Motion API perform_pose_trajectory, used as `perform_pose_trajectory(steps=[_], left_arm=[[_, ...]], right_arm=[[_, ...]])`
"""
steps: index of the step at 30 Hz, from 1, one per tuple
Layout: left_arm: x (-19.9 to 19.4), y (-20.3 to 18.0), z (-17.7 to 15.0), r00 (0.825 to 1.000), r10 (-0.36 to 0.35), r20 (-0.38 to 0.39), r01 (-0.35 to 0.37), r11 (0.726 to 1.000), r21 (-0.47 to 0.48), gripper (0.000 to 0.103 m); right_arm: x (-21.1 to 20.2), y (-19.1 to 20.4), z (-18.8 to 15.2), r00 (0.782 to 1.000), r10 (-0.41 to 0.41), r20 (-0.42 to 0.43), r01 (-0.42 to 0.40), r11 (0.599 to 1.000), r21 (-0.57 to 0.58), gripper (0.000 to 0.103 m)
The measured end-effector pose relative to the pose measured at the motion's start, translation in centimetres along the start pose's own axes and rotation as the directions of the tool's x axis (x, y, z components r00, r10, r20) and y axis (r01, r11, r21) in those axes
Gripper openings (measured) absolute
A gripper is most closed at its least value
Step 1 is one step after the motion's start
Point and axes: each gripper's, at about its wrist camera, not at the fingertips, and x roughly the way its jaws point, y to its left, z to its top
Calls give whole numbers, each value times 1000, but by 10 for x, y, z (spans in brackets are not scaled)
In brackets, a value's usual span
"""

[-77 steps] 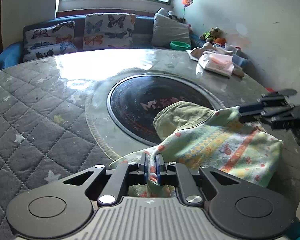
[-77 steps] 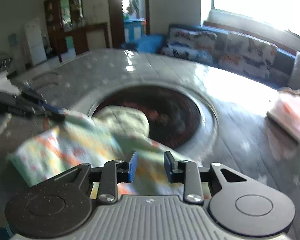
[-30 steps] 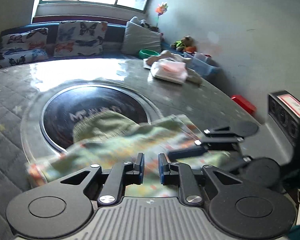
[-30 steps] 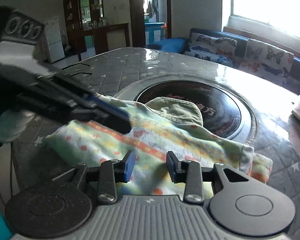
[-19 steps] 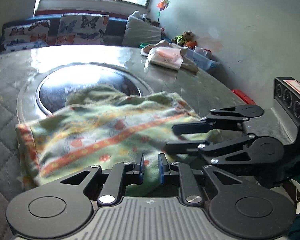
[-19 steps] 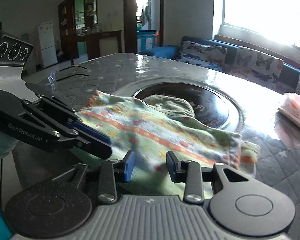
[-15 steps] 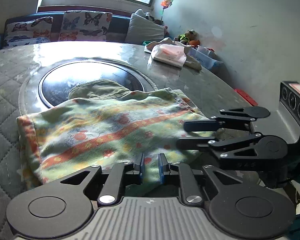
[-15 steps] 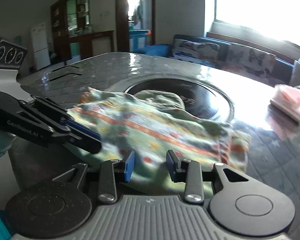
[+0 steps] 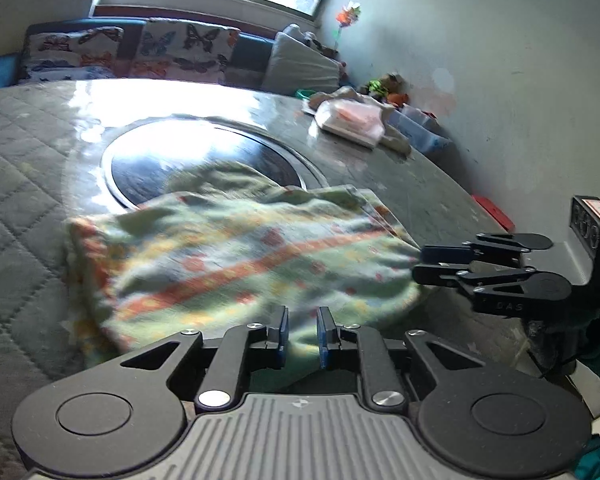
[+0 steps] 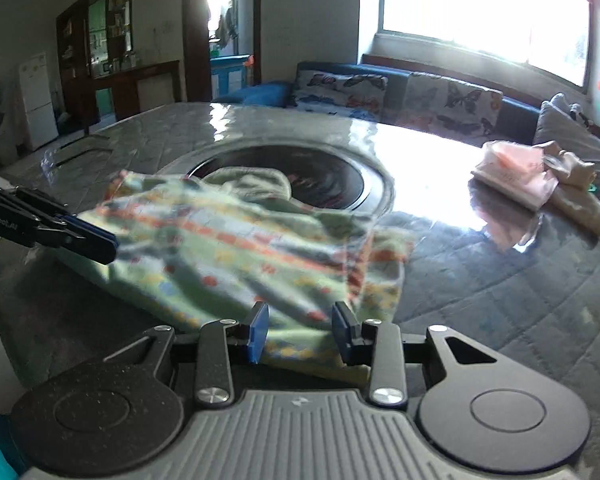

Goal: Fold clothes

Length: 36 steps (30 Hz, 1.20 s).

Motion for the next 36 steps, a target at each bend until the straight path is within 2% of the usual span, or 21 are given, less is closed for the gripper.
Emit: perform_pose_trajectory(steps=[2, 5, 8, 12, 18, 20, 22, 24, 25, 26, 27, 28, 33, 36], left_arm=[[-7, 7, 4, 999, 27, 19, -27, 1000, -14, 17], [-13, 20, 14, 992, 115, 56, -113, 993, -44, 18], [-18, 36, 22, 974, 210, 85, -202, 975, -87, 22], [-11, 60, 31, 945, 317, 82, -303, 942, -143, 27], [-1, 78, 37, 945, 321, 58, -309, 938, -157, 27], [2, 80, 37, 947, 318, 54, -307, 940, -152, 26], [3, 79, 37, 948, 312, 54, -302, 942, -145, 10], [3, 77, 38, 947, 316, 63, -305, 942, -137, 8], [2, 75, 40, 945, 318, 71, -308, 943, -127, 7], [0, 71, 40, 946, 314, 82, -304, 946, -115, 7], [-1, 66, 42, 946, 309, 95, -300, 949, -101, 6], [-2, 63, 44, 947, 304, 106, -295, 951, -89, 6], [-6, 53, 54, 943, 279, 180, -276, 960, -44, 6], [8, 58, 55, 935, 318, 155, -316, 948, -36, 6]], right_arm=[[0, -5, 9, 1000, -3, 6, 3, 1000, 15, 35], [12, -12, 21, 1000, -23, 14, 22, 999, 26, 35], [31, -24, 33, 999, -41, 15, 40, 998, 46, 35], [54, -35, 43, 999, -53, 8, 53, 996, 75, 35], [73, -45, 44, 999, -44, -12, 45, 989, 138, 33], [76, -46, 43, 999, -42, -11, 43, 988, 145, 29], [79, -46, 43, 999, -40, -11, 41, 987, 153, 29], [82, -46, 43, 999, -38, -10, 39, 986, 161, 29], [83, -47, 42, 999, -38, -6, 38, 985, 168, 24], [83, -45, 43, 999, -32, -3, 32, 985, 170, 15], [83, -45, 43, 999, -34, -3, 34, 985, 171, 12], [83, -44, 43, 999, -36, -2, 36, 984, 172, 5], [64, -37, 43, 992, -100, 77, 87, 984, 157, 3], [59, -34, 42, 985, -143, 92, 127, 979, 159, 3]])
